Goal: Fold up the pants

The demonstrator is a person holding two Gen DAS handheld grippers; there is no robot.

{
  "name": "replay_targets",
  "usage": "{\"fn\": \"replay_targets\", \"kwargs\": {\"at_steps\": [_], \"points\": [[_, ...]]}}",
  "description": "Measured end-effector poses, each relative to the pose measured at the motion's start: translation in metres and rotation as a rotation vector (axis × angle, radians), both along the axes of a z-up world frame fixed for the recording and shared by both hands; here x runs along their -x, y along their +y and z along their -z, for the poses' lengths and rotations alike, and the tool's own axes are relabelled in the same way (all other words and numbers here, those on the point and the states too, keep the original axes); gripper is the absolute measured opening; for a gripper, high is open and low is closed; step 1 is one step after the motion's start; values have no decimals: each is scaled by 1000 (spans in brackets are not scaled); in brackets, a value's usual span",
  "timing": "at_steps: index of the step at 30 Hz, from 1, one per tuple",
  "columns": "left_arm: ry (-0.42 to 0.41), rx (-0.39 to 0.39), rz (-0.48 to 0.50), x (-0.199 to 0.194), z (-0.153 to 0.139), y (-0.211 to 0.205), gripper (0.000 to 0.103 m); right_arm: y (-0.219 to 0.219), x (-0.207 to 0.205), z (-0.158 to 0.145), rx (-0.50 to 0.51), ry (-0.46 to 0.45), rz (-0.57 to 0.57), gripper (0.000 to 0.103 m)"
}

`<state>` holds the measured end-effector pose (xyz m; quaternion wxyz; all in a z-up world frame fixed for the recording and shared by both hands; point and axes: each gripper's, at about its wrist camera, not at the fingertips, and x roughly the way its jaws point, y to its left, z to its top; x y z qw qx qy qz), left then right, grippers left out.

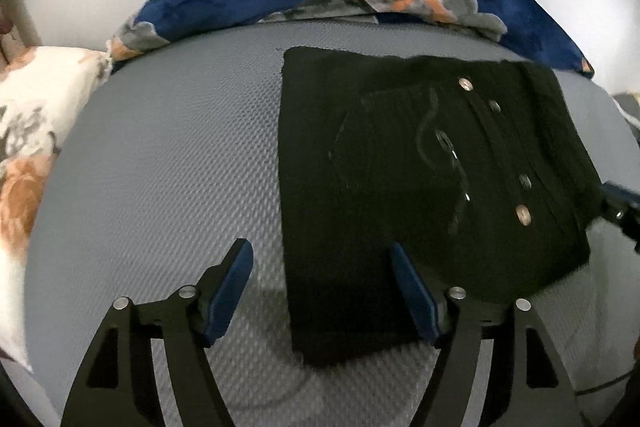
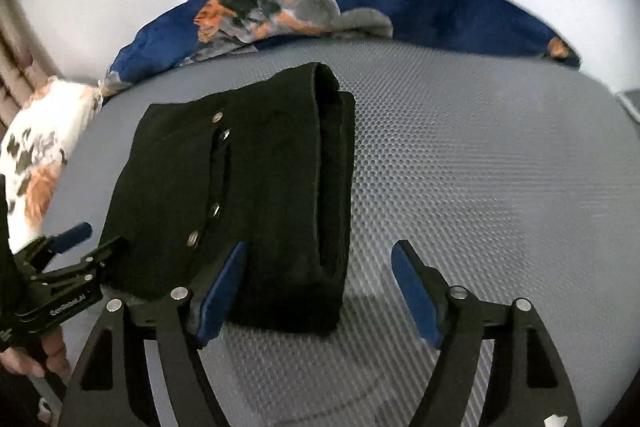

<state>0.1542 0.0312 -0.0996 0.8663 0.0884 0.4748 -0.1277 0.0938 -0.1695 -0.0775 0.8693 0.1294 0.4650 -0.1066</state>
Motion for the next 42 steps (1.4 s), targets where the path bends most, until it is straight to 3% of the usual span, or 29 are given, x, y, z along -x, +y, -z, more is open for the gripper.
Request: {"fn": "replay_targets", "kwargs": {"at_steps": [4, 9, 18, 42], "points": [[-34, -18, -5, 33, -13, 4, 74, 25, 25, -11, 63, -15, -39, 76], [-78, -41, -48, 74, -26, 12, 77, 50, 52, -21, 82, -66, -42, 90], [-118, -8, -146, 131, -37, 30, 77, 83, 75, -30, 79, -126, -23, 98], [-132, -8, -152, 150, -37, 35, 77, 96, 93, -18, 70, -91, -2, 98]]}}
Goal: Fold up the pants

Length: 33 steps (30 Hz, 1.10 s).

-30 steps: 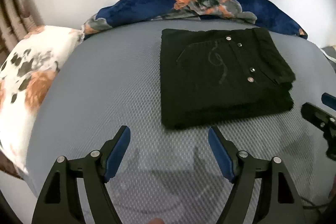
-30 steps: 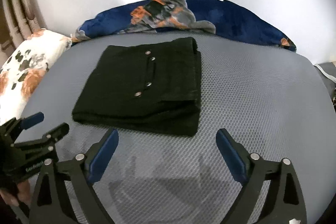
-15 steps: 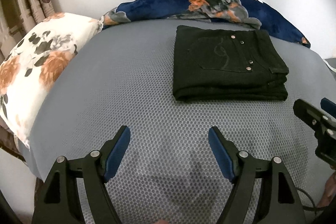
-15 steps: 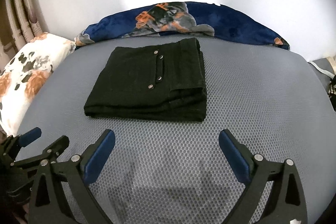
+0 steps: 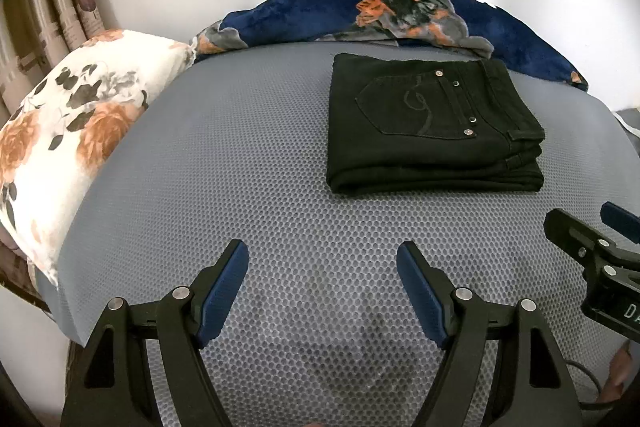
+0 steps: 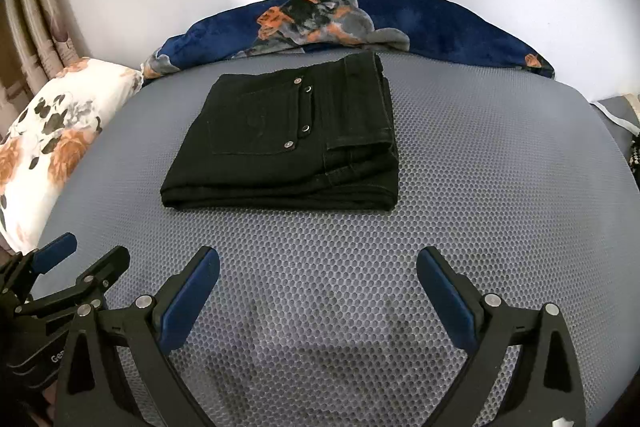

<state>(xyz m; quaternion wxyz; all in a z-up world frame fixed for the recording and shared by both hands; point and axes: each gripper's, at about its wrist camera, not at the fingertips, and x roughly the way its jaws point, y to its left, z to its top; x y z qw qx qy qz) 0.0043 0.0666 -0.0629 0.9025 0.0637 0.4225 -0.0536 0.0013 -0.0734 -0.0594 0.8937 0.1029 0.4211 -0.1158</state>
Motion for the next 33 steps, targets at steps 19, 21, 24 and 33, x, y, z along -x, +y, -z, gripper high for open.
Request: {"fn": "replay_targets", "kwargs": {"at_steps": [19, 21, 24, 33], "points": [[6, -12, 21, -1, 2, -3, 77, 2, -1, 5, 0, 26, -3, 98], [10, -11, 25, -2, 3, -3, 77, 2, -2, 7, -4, 32, -2, 98], [12, -14, 31, -2, 3, -3, 77, 2, -2, 8, -7, 37, 1, 98], [26, -20, 36, -5, 7, -3, 77, 0, -4, 10, -19, 48, 8, 98]]}}
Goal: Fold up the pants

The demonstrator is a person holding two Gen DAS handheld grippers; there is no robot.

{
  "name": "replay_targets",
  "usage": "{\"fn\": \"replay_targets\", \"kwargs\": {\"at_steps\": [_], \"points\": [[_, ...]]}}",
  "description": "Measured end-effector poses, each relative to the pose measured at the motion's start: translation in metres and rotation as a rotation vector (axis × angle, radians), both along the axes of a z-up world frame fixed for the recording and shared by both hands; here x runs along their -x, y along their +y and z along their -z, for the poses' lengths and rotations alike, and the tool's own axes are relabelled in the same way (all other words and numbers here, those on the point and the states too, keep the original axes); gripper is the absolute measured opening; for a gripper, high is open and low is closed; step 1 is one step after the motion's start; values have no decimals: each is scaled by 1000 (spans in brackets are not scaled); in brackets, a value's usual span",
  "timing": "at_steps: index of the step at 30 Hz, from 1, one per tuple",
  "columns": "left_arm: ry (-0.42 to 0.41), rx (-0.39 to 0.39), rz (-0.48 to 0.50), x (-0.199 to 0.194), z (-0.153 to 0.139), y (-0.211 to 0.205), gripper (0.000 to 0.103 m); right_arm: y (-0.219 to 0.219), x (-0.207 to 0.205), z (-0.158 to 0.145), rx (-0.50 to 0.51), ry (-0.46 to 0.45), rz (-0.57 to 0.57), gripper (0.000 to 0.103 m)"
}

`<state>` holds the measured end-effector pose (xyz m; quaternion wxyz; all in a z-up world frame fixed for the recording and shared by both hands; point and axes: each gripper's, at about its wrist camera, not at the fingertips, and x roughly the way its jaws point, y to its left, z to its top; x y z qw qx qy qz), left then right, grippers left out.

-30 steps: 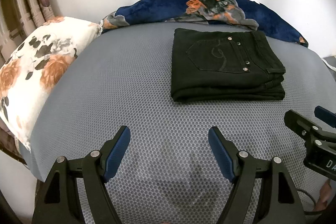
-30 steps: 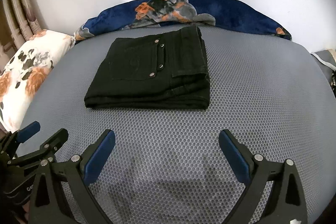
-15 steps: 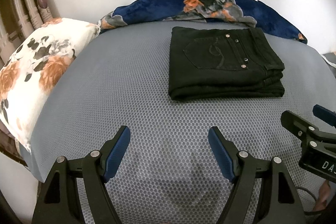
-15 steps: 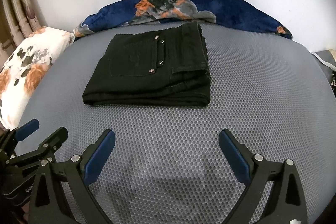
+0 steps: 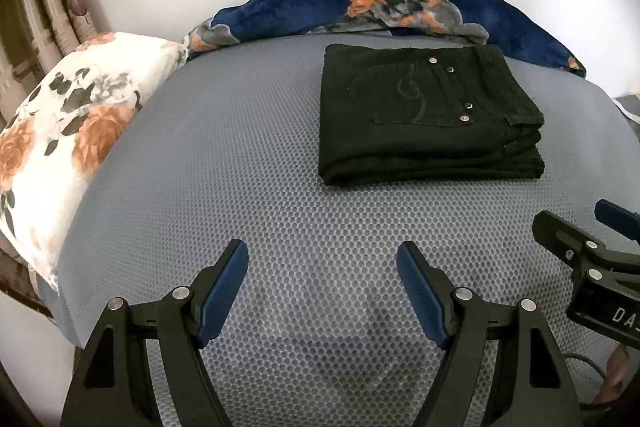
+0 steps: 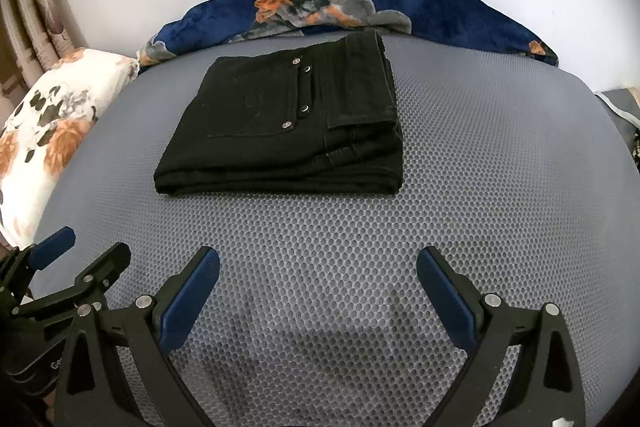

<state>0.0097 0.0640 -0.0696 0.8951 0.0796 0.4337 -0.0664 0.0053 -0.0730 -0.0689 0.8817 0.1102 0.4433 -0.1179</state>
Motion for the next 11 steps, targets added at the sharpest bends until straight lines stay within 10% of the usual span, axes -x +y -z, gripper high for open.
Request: {"fn": "replay_targets", "kwargs": {"at_steps": [11], "points": [[23, 7, 4, -3, 4, 1, 77, 0, 0, 2, -9, 8, 3, 98]]}}
